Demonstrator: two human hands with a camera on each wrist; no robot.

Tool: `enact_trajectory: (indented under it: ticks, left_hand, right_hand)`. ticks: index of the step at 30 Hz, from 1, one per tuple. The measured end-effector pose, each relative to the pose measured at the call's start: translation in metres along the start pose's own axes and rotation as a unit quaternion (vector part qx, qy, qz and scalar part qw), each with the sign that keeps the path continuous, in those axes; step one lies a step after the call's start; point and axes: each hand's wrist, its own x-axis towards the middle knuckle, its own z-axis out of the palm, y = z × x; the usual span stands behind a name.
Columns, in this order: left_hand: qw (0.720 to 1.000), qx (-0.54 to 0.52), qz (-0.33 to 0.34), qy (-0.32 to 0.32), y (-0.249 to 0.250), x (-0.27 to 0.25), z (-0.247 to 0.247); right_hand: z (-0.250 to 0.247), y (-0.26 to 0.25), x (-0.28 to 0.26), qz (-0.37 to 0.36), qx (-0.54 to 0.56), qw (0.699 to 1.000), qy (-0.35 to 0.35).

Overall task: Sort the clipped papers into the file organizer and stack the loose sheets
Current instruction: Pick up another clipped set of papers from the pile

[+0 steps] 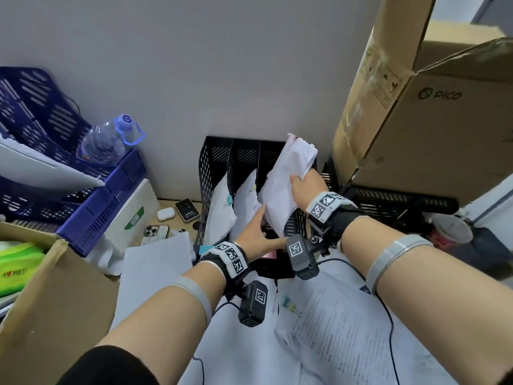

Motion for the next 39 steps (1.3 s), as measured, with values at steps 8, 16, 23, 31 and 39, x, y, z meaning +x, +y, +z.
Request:
enact_trajectory:
  ticks: [8, 16, 23, 31, 39]
  left_hand:
    - [0.970, 0.229, -0.031, 0.078, -0.002, 0.023, -0.004]
    - [0.962, 0.208, -0.046, 0.171, -0.018, 0.038, -0.002]
    - [0.974, 0.134, -0.093, 0.154, -0.024, 0.038, 0.009]
    - [0.991, 0.077, -0.101, 0.034, -0.039, 0.016, 0.058]
    - [0.939, 0.268, -0.197, -0.084, -0.077, -0.015, 0.111]
  right_hand:
    - [0.005, -0.002, 0.013, 0.013, 0.028, 0.999, -0.016]
    - [0.025, 0.021, 0.015, 0.016, 0.118, 0.991, -0.053]
    - [0.049, 0.052, 0.015, 0.095, 0.130, 0.964, -0.210]
    - [0.024, 0.130, -0.011, 0.124, 0.075, 0.965, -0.218]
    - [-0.013, 0.259, -0.064, 0.217, -0.139, 0.912, -0.319]
